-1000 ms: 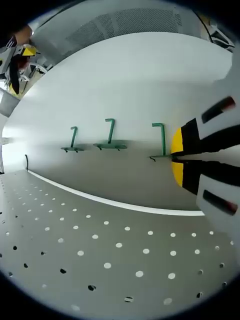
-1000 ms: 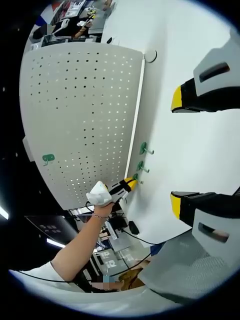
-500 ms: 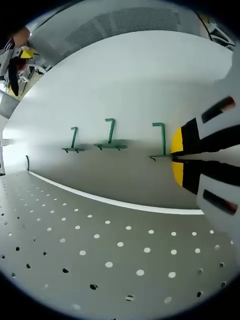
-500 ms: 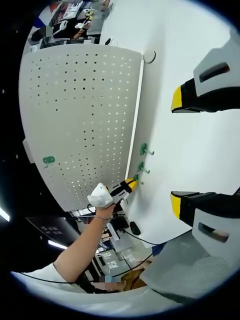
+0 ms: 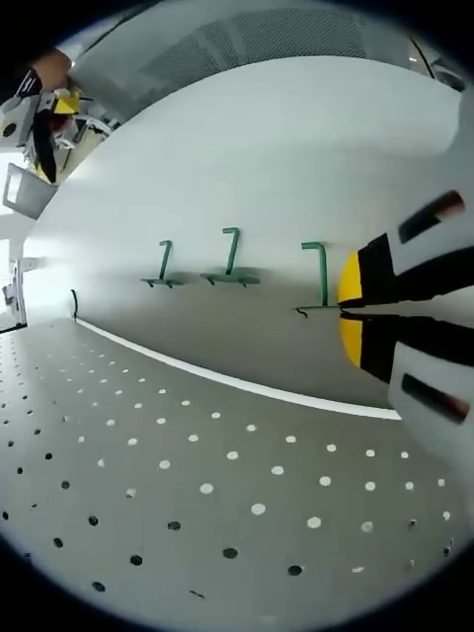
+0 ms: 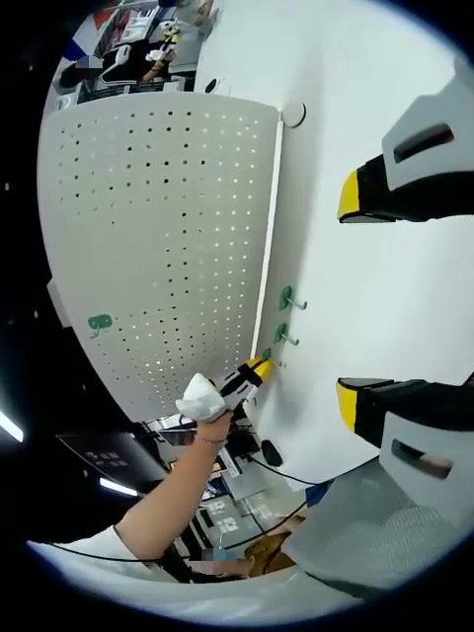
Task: Insert the hook assembly into the mounting plate slot until the hook locks in place.
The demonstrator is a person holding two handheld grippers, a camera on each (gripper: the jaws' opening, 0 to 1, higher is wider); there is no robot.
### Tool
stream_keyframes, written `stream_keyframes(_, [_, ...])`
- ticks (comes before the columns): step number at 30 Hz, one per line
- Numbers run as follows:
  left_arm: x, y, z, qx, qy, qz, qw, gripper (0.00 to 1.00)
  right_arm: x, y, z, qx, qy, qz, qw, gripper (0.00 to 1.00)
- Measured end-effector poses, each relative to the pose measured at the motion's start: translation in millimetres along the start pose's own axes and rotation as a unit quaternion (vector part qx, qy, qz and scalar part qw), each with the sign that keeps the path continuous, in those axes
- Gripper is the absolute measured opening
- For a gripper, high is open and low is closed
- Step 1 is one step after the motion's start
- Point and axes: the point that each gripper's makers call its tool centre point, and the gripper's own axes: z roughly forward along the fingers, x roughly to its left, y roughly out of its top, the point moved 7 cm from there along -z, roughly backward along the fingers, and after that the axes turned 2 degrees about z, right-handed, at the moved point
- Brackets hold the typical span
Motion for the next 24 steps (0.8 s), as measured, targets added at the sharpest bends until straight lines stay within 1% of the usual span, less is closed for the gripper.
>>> stream_keyframes(5, [1.0,5.8,-5,-0.016,0.014,-0.001,0.9998,0.02,0,0.5,0,-0.002,-0.001,0.001,1.0,0.61])
stream_keyframes(7, [1.6,10.5,-8,-0.033,0.021,-0.009,0.9992,0.02,0,0.6,-1,-0.003,-0.001,0.0,1.0,0.61])
stream_keyframes(11, [1.3,18.0,-15,-0.05,0.033,-0.01,0.9982,0.02,0,1.3,-1,-0.004,0.0,-0.002,1.0,0.61])
stream_keyframes(14, [2.1,23.6,-20,-0.068,0.046,-0.014,0.9966,0.02,0,2.1,-1,-0.006,0.0,-0.003,1.0,0.61])
stream_keyframes(17, [1.6,26.8,-24,-0.079,0.054,-0.02,0.9953,0.02,0,3.2,-1,-0.008,0.0,-0.004,1.0,0.61])
stream_keyframes(21, [-2.5,30.2,-29,-0.092,0.056,-0.023,0.9939,0.02,0,3.6,-1,-0.009,-0.001,-0.004,1.0,0.61])
stream_keyframes(24, [-3.1,33.0,-34,-0.106,0.063,-0.034,0.9917,0.02,0,4.8,-1,-0.01,0.0,-0.007,0.9999,0.61])
